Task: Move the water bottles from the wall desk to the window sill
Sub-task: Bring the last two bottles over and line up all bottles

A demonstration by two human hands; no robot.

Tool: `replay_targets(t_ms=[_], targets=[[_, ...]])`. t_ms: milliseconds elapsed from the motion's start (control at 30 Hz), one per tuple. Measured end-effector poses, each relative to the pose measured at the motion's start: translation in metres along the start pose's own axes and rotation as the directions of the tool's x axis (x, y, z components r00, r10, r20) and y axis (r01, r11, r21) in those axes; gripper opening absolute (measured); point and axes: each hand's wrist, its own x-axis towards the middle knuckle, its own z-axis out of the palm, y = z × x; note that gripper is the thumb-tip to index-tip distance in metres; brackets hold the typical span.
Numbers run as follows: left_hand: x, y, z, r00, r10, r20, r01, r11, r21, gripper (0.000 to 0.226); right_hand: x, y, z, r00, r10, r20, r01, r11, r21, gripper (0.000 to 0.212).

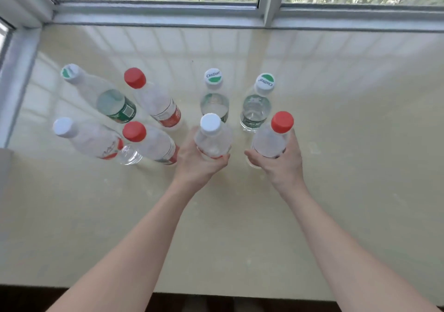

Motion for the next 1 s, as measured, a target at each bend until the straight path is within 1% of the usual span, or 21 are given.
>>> replay_targets(t_ms=[133, 267, 400, 567, 667, 733, 800, 933, 1000], targets=[[0.01, -0.008, 0.005, 1.0, 0.0, 0.023, 0.0, 1.0, -0.003, 0.058, 0.009, 0.002, 0.006, 0.998, -0.057, -0.008, 0.057, 0.998, -0.019, 0.066], [0.012, -0.012, 0.006, 1.0, 0.022, 0.021, -0.022, 1.0, 0.022, 0.054, 0.014, 0.005, 0.01, 0.996, -0.087, -0.012, 0.086, 0.995, -0.046, 0.069], [0.01, -0.011, 0.007, 1.0, 0.006, 0.028, -0.007, 1.0, 0.027, 0.055, 0.013, 0.008, 0.013, 0.996, -0.083, -0.013, 0.082, 0.993, -0.079, 0.072], [0.006, -0.01, 0.005, 1.0, 0.007, 0.028, -0.007, 1.0, 0.001, 0.063, 0.014, 0.019, 0.016, 0.999, -0.048, 0.006, 0.048, 0.994, -0.103, 0.069], [0.002, -0.012, 0.003, 0.999, 0.029, 0.031, -0.029, 1.0, -0.003, 0.058, 0.012, 0.021, 0.018, 0.999, -0.038, -0.002, 0.038, 0.994, -0.106, 0.068], [0.003, -0.013, 0.004, 0.999, 0.032, 0.034, -0.032, 0.999, -0.007, 0.058, 0.013, 0.022, 0.018, 1.0, -0.027, -0.002, 0.027, 0.995, -0.091, 0.07], [0.004, -0.015, 0.004, 0.999, 0.034, 0.033, -0.034, 0.999, 0.003, 0.062, 0.011, 0.025, 0.019, 1.0, -0.013, 0.001, 0.013, 0.997, -0.08, 0.074], [-0.001, -0.019, -0.002, 0.998, 0.035, 0.047, -0.039, 0.995, 0.096, 0.078, 0.001, 0.029, 0.012, 0.999, 0.036, 0.022, -0.033, 0.993, -0.117, 0.081], [-0.01, -0.022, -0.009, 0.997, 0.036, 0.073, -0.047, 0.989, 0.144, 0.084, -0.01, 0.03, 0.006, 0.998, 0.056, 0.008, -0.054, 0.987, -0.155, 0.09]])
